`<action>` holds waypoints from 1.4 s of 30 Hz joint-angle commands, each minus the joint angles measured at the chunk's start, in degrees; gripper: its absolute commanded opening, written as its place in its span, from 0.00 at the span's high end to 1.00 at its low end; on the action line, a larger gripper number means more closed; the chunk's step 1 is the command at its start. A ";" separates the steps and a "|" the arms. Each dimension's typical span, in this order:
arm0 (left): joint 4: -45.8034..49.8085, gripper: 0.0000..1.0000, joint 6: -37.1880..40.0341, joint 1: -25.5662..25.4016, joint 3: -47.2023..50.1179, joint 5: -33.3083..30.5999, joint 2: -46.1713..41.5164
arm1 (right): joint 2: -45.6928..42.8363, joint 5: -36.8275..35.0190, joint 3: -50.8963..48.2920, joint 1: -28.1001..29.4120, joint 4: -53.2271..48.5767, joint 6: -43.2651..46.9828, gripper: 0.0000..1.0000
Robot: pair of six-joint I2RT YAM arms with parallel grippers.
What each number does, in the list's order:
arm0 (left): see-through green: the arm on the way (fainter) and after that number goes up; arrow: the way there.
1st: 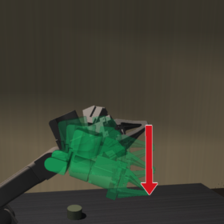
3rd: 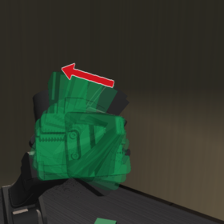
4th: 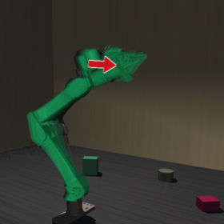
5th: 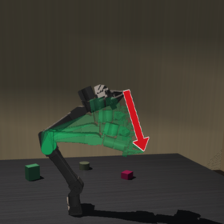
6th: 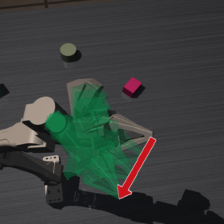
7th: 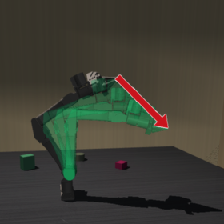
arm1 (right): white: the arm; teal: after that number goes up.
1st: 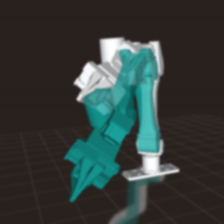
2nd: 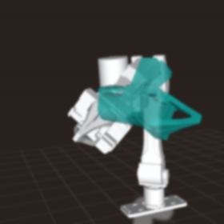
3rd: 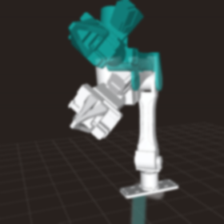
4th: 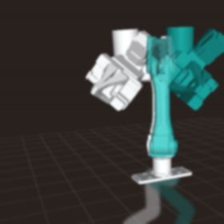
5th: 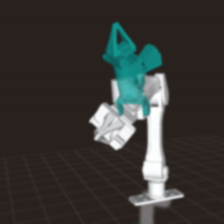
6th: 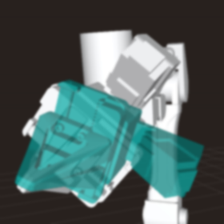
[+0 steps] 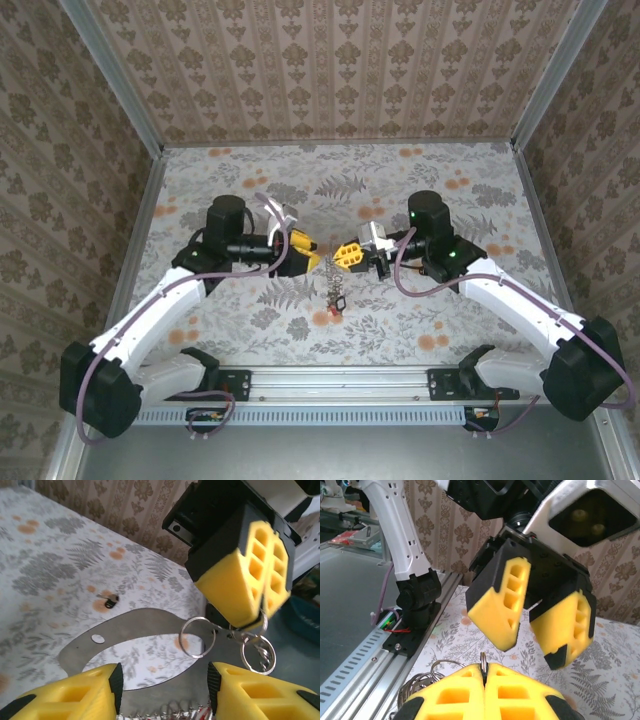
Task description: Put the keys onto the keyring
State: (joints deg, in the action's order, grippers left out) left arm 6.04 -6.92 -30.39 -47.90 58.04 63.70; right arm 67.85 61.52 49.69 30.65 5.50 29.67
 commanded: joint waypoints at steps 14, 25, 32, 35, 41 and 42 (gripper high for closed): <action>-1.32 0.60 -9.61 -2.92 -2.80 9.02 3.50 | -1.06 1.60 3.26 0.99 -1.34 2.76 1.00; -2.65 0.60 -9.52 -3.16 -4.60 9.46 6.11 | -0.79 1.16 3.82 1.54 -3.43 4.49 1.00; -0.32 0.71 -10.18 -4.09 -7.60 13.02 9.97 | -0.71 0.45 3.66 1.73 -3.90 5.31 1.00; 2.62 0.78 -7.14 -4.84 -8.15 13.94 10.45 | -0.79 0.05 3.44 1.69 -3.91 5.40 1.00; 7.73 0.80 -2.76 -4.33 -8.87 14.05 9.21 | -1.14 -0.43 3.19 1.73 -4.33 5.44 1.00; 8.19 0.77 -2.73 -3.96 -8.77 14.04 9.03 | -1.23 -0.43 3.19 1.69 -4.35 5.42 1.00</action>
State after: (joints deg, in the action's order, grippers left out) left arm 10.31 -12.80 -34.72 -54.94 69.30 74.08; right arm 67.85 61.30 51.03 32.23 0.78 33.52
